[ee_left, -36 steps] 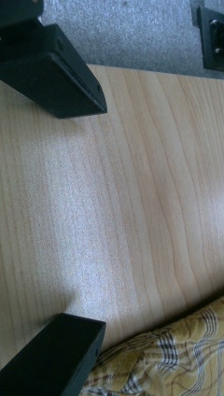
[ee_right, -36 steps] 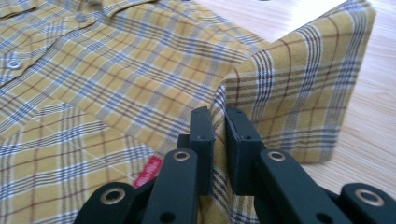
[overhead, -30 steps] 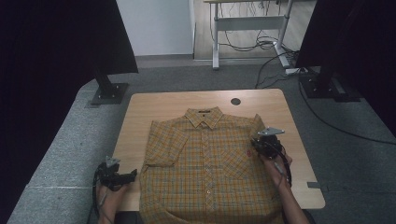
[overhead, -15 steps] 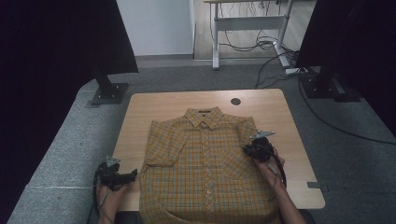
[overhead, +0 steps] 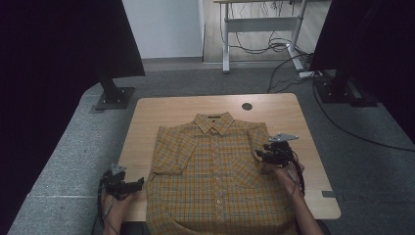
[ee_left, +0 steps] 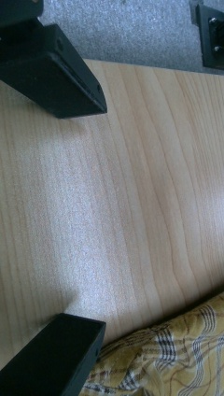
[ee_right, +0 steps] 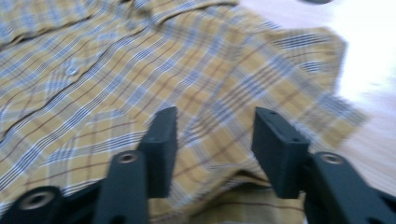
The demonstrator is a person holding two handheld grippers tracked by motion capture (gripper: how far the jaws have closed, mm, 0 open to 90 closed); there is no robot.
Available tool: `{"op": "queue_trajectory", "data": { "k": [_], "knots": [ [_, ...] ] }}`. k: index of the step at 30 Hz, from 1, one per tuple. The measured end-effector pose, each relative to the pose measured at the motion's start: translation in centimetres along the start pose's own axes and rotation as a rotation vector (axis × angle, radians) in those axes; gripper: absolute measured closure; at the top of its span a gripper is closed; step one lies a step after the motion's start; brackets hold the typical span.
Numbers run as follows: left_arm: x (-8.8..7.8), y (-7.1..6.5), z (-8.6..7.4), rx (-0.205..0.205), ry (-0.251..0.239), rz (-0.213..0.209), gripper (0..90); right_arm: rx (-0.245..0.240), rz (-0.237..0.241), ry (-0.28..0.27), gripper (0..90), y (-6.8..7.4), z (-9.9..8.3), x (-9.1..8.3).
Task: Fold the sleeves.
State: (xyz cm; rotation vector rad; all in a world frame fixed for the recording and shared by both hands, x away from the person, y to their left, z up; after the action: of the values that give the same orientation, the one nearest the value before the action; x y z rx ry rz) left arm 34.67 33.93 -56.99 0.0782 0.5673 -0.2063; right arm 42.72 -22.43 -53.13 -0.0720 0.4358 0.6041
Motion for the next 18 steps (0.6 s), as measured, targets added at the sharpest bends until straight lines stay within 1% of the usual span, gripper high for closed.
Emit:
{"op": "queue_trajectory", "data": {
  "k": [2,3,4,6,7,8,11,13,14,15,18],
  "knots": [
    [0.0,0.0,0.0,0.000,0.000,-0.001,0.0,0.013,-0.026,-0.021,40.8,-0.7,0.0,-0.3],
    [0.0,0.0,0.0,0.000,0.000,-0.001,0.0,0.027,-0.057,-0.032,35.7,-1.5,-0.2,-0.6],
    [0.0,0.0,0.0,0.000,0.000,-0.001,0.0,0.027,-0.057,-0.032,35.7,-1.5,-0.2,-0.6],
    [0.0,-0.1,0.0,0.001,0.000,-0.002,0.0,0.043,-0.086,-0.043,31.8,-2.3,-0.4,-0.9],
    [0.0,-0.1,0.0,0.001,0.000,-0.002,0.0,0.068,-0.106,-0.052,28.8,-3.0,-0.6,-1.2],
    [0.0,-0.1,0.0,0.001,0.000,-0.002,0.0,0.068,-0.106,-0.052,28.8,-3.0,-0.6,-1.2],
    [0.0,-0.1,0.0,0.001,0.000,-0.003,0.0,0.087,-0.136,-0.065,26.9,-3.8,-0.8,-1.6],
    [0.1,-0.1,0.0,0.001,0.000,-0.003,0.0,0.096,-0.152,-0.060,26.1,-4.3,-1.1,-1.8],
    [0.1,-0.1,0.0,0.001,0.000,-0.003,0.0,0.110,-0.159,-0.048,25.2,-4.8,-1.5,-1.9],
    [0.1,-0.1,0.0,0.001,0.000,-0.003,0.0,0.110,-0.159,-0.048,25.2,-4.8,-1.5,-1.9],
    [0.1,-0.1,0.0,0.001,0.000,-0.003,0.0,0.120,-0.162,-0.007,23.6,-5.3,-2.5,-1.6]
  ]
}}
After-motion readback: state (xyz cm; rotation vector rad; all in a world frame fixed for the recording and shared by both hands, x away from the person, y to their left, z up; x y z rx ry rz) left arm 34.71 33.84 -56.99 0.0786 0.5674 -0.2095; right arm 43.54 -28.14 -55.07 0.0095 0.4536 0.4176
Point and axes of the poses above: each handheld gripper's, and its own axes: x roughly forward along the jaws, z roughly out of its top, y roughly to its left, the point moved 2 cm from there along x, roughly forward along the jaws, and after that the axes turned 11 degrees about -y, right-handed, at the moved point
